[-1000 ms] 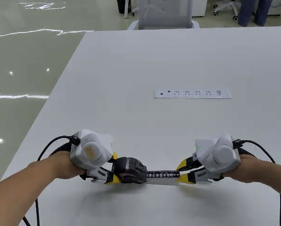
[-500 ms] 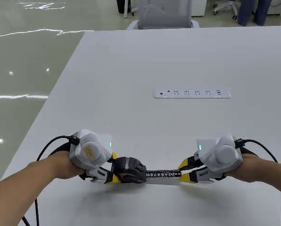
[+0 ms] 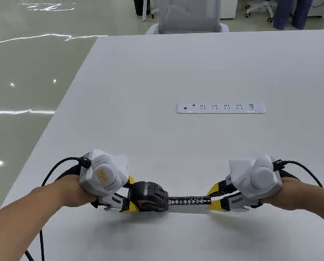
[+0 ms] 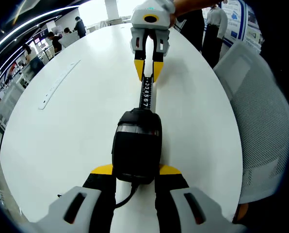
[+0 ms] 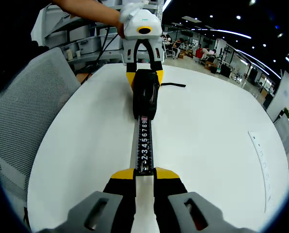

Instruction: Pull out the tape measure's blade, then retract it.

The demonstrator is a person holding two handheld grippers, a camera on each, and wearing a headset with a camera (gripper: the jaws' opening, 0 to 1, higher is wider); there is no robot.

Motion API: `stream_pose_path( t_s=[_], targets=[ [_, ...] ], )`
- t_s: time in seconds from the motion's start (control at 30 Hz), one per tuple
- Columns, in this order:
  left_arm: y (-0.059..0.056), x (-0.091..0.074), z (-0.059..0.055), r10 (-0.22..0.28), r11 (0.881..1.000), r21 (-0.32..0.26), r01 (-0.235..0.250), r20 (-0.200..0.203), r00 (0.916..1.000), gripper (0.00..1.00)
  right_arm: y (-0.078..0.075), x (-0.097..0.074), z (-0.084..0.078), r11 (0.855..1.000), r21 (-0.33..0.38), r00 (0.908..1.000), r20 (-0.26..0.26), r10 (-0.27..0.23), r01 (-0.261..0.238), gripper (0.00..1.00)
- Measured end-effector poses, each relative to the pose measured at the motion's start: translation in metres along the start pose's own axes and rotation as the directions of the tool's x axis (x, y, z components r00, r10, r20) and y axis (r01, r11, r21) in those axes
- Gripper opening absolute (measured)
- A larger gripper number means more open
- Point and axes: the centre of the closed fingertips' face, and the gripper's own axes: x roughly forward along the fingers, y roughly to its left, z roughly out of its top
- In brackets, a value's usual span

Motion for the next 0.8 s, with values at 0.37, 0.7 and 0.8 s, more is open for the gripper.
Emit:
stream_pose_path(
  t_s=[0.37,0.7,0.8],
  targets=[
    [-0.0008,0.0002,0.0003,0.000,1.000,0.001,0.000,0.001,1.0000,0.26,0.0007,-0.0038,-0.0034,1.000,-0.002,1.0000,-0.002,-0.002,0.002,0.11],
    [-0.0012,0.0006,0.0008,-0.001,1.000,0.002,0.001,0.002,1.0000,0.26,0.0014,-0.0064,-0.0065,1.000,0.001,1.0000,-0.005,-0.003,0.003,0.11],
    [-0.0013,0.0005,0.0009,-0.001,1.000,0.002,0.001,0.002,1.0000,0.26,0.0014,-0.0071,-0.0072,1.000,0.002,1.0000,-0.005,-0.003,0.003,0.11]
  ],
)
